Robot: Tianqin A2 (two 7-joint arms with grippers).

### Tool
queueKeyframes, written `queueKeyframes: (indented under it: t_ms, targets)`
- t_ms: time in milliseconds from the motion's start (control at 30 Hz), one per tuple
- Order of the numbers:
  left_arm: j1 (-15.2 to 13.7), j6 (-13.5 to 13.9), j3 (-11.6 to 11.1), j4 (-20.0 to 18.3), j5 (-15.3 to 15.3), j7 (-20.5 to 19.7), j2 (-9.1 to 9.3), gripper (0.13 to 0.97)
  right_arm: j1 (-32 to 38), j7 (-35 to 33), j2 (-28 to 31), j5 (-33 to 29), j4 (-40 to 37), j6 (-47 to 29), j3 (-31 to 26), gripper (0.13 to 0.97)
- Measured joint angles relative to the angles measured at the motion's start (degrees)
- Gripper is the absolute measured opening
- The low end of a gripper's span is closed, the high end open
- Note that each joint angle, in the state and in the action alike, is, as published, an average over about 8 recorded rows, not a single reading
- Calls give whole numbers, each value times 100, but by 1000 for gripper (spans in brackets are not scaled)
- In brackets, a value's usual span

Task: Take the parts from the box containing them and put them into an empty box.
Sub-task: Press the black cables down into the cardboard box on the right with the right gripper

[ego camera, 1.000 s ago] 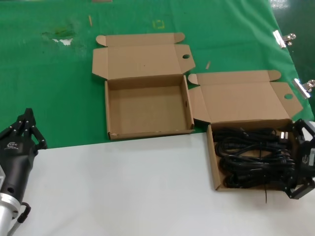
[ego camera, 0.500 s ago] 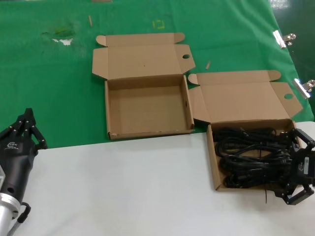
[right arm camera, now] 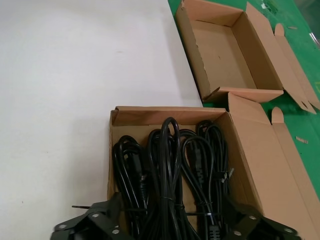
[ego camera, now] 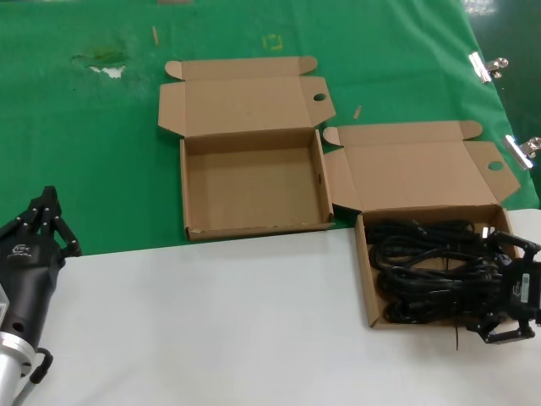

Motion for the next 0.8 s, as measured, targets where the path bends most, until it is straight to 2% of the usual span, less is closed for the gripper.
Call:
queueKeyframes:
  t_ms: [200, 233, 500, 533, 800]
  targets:
    - [0, 0, 0, 0, 0, 0, 0, 140, -17, 20, -46, -69, 2, -27, 52, 663]
    - [0, 0, 0, 0, 0, 0, 0, 140, -19, 22, -53, -77, 3, -32, 59, 663]
    - [0, 0, 0, 0, 0, 0, 0, 140, -42, 23, -107, -108, -9, -67, 109, 445]
    - [0, 0, 0, 0, 0, 0, 0, 140, -44, 23, -114, -109, -14, -70, 114, 445]
    - [0, 0, 0, 0, 0, 0, 0, 140, 3, -16, -218, -119, -131, -88, 135, 275]
